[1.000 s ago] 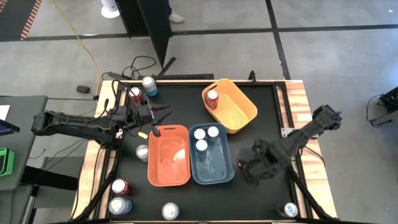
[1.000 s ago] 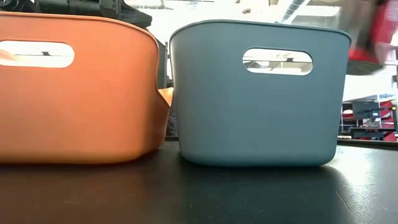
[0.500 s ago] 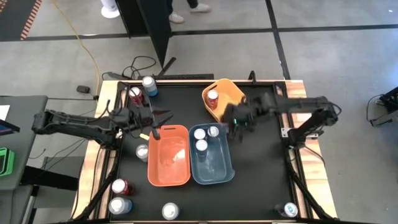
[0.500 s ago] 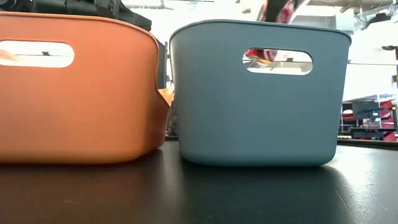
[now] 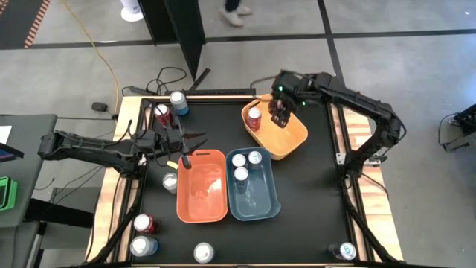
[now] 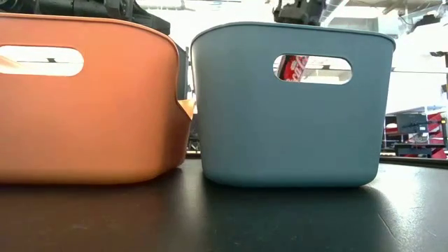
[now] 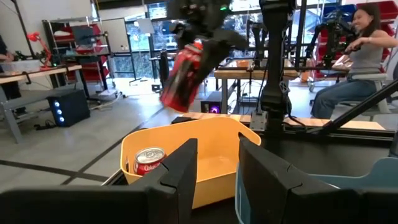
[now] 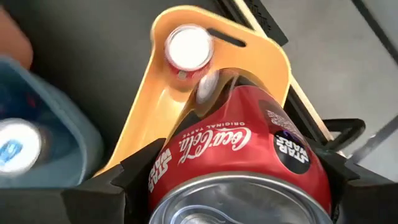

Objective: Sort soda cans
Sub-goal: Put the bottom right red soda can into the yellow bin

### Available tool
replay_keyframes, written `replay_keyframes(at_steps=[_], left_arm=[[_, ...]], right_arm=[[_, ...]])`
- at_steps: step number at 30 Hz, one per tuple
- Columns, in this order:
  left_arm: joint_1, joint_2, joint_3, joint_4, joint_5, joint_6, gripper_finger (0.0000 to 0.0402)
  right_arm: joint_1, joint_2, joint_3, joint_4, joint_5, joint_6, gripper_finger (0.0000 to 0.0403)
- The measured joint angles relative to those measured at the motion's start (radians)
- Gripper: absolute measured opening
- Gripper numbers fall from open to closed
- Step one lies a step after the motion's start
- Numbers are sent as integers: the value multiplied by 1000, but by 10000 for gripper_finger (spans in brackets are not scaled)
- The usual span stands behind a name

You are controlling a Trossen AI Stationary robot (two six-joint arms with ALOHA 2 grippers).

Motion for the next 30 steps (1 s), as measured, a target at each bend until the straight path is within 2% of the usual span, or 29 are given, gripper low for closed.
replay_keyframes(at_steps=[6,11,21,30], left_arm=[[0,0,0,0,0,0,114],[0,0,0,-2,0,3,114],[0,0,0,-2,0,8,114],[0,0,0,-2,0,8,114]], right_arm=[[-105,67,0,41,-71,-33,296],[-149,167,8,53,-119,-51,296],[-173,389,146,1,-130,-70,296],[-187,511,224,-35,-132,-96,295]])
